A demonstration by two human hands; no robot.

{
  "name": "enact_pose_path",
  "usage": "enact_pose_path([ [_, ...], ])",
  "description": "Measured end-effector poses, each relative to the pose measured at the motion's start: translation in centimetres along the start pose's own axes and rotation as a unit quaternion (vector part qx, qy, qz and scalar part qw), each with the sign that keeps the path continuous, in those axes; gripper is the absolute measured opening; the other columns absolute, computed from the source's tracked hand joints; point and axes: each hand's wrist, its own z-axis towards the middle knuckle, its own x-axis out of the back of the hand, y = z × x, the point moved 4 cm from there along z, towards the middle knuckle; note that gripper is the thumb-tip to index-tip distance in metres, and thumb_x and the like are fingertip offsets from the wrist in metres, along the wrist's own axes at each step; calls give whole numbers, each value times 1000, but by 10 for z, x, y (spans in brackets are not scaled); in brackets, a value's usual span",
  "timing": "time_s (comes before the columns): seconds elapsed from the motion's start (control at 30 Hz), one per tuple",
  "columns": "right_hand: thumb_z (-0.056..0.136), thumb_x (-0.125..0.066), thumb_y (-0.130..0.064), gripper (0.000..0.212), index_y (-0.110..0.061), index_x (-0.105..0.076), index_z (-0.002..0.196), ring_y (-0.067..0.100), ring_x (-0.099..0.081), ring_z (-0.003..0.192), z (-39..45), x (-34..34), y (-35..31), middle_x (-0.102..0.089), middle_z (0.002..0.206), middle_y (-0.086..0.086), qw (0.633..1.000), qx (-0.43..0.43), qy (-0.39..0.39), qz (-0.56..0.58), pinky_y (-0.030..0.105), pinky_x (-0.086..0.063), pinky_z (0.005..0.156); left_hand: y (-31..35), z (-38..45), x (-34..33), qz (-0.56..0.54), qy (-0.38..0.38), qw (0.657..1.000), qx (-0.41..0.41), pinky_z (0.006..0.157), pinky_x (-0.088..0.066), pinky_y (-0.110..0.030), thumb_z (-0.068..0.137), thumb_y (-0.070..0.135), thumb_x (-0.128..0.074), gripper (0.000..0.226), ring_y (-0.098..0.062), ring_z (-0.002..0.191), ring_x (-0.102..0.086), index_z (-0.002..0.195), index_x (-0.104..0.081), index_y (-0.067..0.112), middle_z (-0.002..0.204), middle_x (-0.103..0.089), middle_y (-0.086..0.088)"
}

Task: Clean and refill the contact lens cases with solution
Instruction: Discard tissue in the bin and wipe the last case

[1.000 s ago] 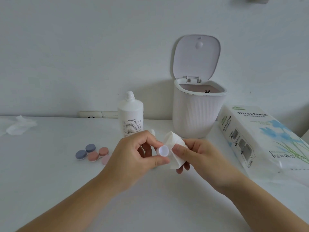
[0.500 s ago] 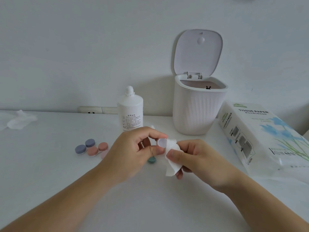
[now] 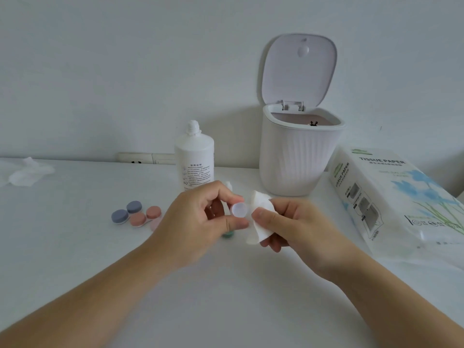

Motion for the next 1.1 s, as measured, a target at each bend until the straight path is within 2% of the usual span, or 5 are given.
enact_pose_path([
  [0.23, 90, -64, -34, 26, -14, -74, 77, 12, -53, 57, -1, -3, 2, -69, 67, 0, 998, -14, -45, -28, 12, -41, 57, 7, 2, 0, 67, -29, 996, -56, 55, -36, -6, 83, 16, -80, 36, 1, 54, -46, 96, -69, 47, 63, -56, 29],
  [0.53, 92, -57, -41, 34, -16, -77, 80, 15, -50, 67, 3, 3, 1, -75, 75, 8, 998, 30, 49, -3, 26, -40, 64, 2, -3, -9, 2, 14, 999, -38, 52, -43, -46, 61, 52, -85, 38, -32, 58, -45, 79, -59, 31, 72, -58, -18],
  [0.73, 100, -40, -42, 48, -11, -77, 98, 24, -72, 88, 6, 5, 3, -78, 101, 9, 998, 17, 11, 64, 37, -46, 74, -5, 2, 3, 10, 40, 999, -15, 48, -33, -15, 65, 53, -79, 29, -4, 48, -40, 83, -63, 38, 51, -47, 13],
  [0.97, 99, -56, -34, 28, -17, -78, 95, 12, -72, 83, 1, 3, 0, -79, 92, 0, 999, 31, -19, -8, 19, -51, 68, -3, 2, 5, 16, 38, 999, -27, 51, -36, -16, 65, 53, -79, 29, -4, 49, -42, 89, -68, 42, 53, -49, 12],
  [1.1, 97, -59, -35, 26, -16, -77, 92, 9, -71, 75, 1, 3, 0, -79, 86, 1, 998, 28, -9, -55, 24, -50, 66, 0, 0, 3, 20, 28, 999, -41, 54, -44, -31, 63, 49, -82, 31, -12, 53, -45, 91, -69, 42, 65, -62, -2],
])
